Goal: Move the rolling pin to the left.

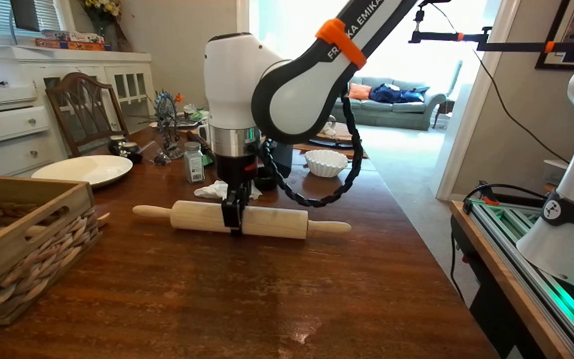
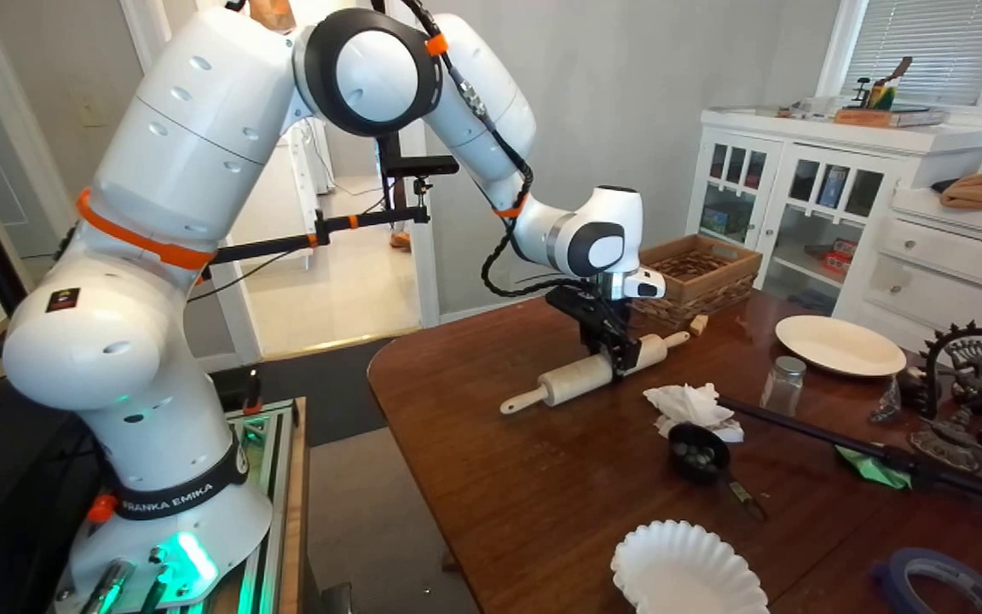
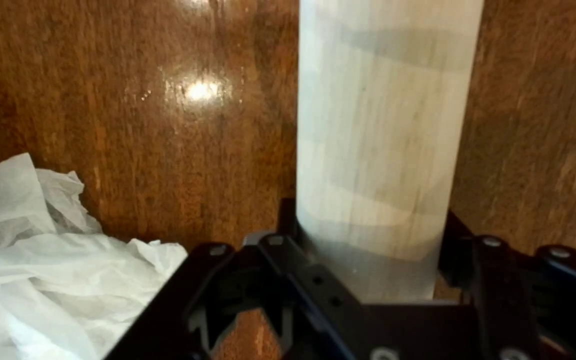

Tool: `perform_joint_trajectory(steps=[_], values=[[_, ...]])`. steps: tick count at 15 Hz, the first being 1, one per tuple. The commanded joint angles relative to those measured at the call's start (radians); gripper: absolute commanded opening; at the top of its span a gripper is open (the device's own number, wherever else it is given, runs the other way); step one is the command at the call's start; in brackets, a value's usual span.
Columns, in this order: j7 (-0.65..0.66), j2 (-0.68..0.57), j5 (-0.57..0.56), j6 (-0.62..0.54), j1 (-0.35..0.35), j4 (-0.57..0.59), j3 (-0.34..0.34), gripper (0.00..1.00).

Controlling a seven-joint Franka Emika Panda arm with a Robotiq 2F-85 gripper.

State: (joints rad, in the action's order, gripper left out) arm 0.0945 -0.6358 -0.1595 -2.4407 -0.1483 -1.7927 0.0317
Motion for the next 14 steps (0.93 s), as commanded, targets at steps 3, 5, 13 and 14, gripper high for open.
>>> perform_joint_trajectory(steps=[3,5,13,14], values=[[0.001,0.051,0.023,0.022,-0.003,-0.011,0.004,1.00],[0.004,0.091,0.034,0.026,0.000,-0.028,0.010,1.00],[0.013,0.352,0.260,0.313,0.062,-0.143,0.045,1.00],[0.016,0.395,0.275,0.287,0.067,-0.190,0.041,1.00]])
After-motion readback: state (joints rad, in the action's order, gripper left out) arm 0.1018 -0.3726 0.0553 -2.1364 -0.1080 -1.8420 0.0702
